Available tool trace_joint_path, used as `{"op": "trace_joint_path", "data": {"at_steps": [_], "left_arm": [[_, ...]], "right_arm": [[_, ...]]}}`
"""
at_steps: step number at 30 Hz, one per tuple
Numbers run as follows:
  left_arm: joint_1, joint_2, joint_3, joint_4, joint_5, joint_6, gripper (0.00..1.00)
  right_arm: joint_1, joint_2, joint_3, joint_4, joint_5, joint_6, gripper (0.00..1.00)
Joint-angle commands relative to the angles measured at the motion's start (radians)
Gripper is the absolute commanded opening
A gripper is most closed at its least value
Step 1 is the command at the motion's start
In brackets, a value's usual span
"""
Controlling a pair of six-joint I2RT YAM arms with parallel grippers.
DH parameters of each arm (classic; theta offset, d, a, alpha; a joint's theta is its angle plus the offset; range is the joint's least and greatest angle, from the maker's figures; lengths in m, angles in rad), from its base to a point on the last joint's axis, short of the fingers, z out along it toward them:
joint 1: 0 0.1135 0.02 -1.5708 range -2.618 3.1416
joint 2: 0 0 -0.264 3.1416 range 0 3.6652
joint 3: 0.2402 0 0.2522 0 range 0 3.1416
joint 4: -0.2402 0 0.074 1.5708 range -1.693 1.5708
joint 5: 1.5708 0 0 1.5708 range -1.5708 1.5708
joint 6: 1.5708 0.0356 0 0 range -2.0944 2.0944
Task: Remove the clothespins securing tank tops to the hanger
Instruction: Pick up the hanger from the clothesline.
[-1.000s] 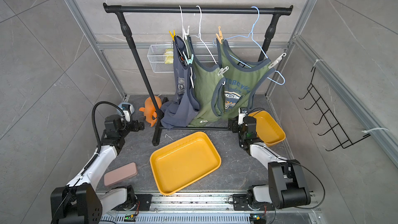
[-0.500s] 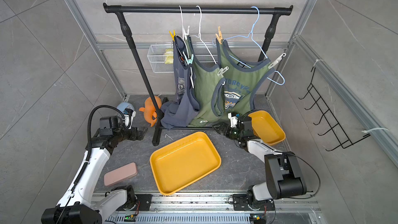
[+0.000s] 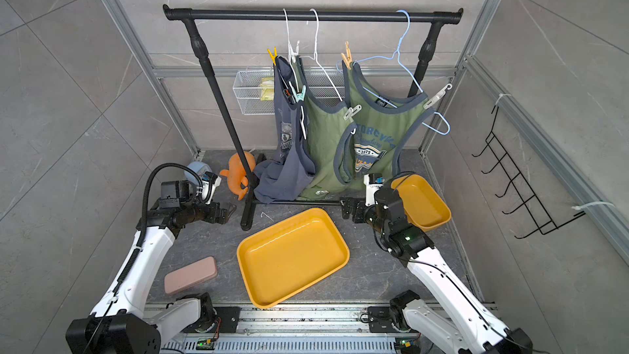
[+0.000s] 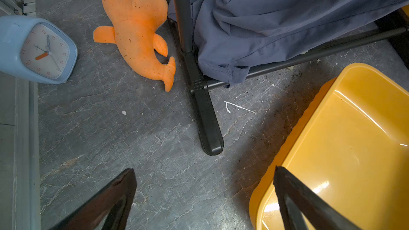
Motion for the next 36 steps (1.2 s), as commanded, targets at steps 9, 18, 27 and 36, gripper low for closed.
{"op": "trace_joint_path", "data": {"at_steps": [9, 18, 27, 36], "left_arm": [[-0.017, 0.017, 0.015, -0.024, 0.047, 0.063, 1.00], [-0.020, 0.157, 0.160, -0.160, 0.029, 0.096, 1.00], [-0.028, 0.074, 0.114, -0.204, 0.199, 0.172, 1.00], [-0.028, 0.009, 0.129, -0.235, 0.133, 0.194, 1.00]], "right_arm": [[-0.001, -0.035, 0.144, -0.154, 0.272, -0.101, 0.85], [-0.002, 0.031, 0.331, -0.234, 0.230, -0.148, 0.82], [-0.001, 0.077, 0.579, -0.345, 0.330, -0.174, 0.85], [-0.001, 0.132, 0.775, -0.386, 0.622, -0.230, 0.92]]}}
